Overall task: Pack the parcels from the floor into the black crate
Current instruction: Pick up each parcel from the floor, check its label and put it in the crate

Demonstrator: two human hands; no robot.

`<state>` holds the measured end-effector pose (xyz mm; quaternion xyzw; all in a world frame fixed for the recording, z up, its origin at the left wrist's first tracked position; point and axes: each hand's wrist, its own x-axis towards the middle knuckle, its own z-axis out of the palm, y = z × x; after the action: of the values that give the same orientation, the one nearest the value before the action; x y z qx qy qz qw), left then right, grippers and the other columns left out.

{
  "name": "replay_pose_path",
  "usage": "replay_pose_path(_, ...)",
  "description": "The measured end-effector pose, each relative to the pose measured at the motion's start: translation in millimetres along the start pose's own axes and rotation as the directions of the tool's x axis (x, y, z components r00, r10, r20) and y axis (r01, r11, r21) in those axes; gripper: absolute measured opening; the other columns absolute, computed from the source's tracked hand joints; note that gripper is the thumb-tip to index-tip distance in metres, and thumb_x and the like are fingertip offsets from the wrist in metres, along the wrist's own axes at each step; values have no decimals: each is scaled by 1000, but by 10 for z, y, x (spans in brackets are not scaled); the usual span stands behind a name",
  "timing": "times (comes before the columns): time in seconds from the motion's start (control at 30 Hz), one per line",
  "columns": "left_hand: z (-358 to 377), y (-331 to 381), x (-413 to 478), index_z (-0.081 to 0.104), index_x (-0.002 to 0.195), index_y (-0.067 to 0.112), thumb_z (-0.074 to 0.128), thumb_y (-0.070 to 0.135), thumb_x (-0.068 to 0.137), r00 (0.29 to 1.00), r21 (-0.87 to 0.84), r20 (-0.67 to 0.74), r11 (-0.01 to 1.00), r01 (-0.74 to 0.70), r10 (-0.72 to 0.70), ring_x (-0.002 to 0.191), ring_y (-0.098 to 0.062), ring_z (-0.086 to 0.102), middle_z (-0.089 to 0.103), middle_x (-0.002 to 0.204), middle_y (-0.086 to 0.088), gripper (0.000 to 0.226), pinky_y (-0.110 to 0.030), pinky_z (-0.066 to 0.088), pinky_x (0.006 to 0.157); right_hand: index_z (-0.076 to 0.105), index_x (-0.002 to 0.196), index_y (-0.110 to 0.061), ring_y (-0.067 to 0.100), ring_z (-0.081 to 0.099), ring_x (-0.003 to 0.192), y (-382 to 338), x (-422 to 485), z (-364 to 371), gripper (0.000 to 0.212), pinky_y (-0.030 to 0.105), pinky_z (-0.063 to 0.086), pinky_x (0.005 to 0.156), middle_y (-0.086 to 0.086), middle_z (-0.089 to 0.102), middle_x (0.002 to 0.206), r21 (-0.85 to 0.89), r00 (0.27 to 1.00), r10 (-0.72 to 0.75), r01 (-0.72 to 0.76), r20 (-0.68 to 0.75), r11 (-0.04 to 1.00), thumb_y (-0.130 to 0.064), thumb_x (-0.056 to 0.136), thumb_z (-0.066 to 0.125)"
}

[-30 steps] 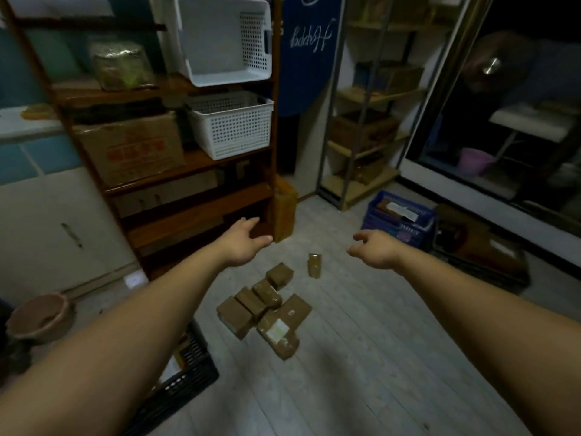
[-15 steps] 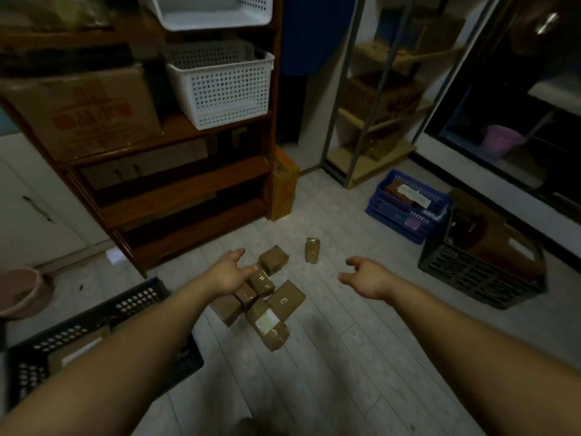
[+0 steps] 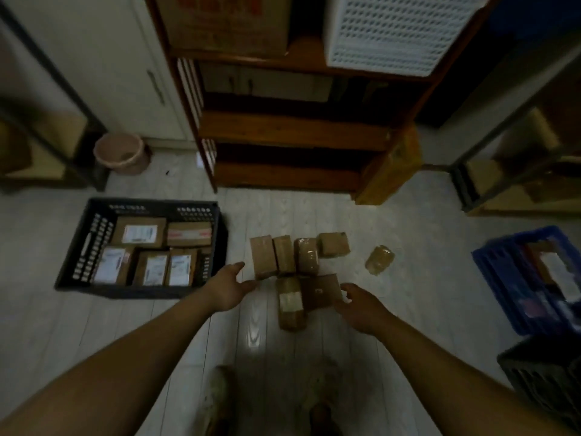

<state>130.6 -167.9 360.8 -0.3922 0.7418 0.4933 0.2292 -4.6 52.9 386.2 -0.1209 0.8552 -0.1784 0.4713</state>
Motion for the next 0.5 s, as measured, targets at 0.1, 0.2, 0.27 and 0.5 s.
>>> replay_pose_path(0.1, 376, -227, 509, 21, 149, 13, 58, 39, 90, 994, -59, 5, 992, 109, -109, 138, -23, 34, 27, 154, -9, 74, -31, 29, 110, 41, 141, -17, 22, 50, 121, 327, 713, 99, 50, 28, 42, 92, 5, 49, 139, 26, 998, 9, -10, 66, 1000, -34, 96, 52)
replay_pose_path(0.2, 780, -374, 954, 20, 149, 13, 58, 35, 91, 980, -84, 0, 976, 199, -199, 139, -25, 31, 24, 155, -10, 73, -29, 29, 109, 39, 142, -17, 18, 56, 111, 675, 1362, 255, 50, 25, 45, 85, 7, 50, 138, 56, 993, 51, -57, 102, 997, -30, 96, 53)
replay_pose_path(0.27, 1081, -559, 1400, 20, 149, 15, 57, 35, 92, 972, -78, 12, 969, 233, -233, 137, -26, 34, 24, 155, -9, 72, -28, 31, 106, 40, 139, -19, 16, 56, 104, 929, 1854, 449, 47, 23, 44, 79, 7, 52, 135, 74, 988, 85, -95, 128, 993, -30, 95, 54)
replay_pose_path(0.5, 2136, -1494, 2939, 26, 147, 15, 55, 33, 93, 951, -105, 53, 946, 308, -303, 121, -25, 49, 38, 148, -12, 64, -30, 41, 94, 38, 141, -12, 26, 52, 119, 1819, 3503, 1532, 55, 28, 44, 81, 8, 50, 136, 102, 970, 140, -162, 197, 982, -29, 93, 58)
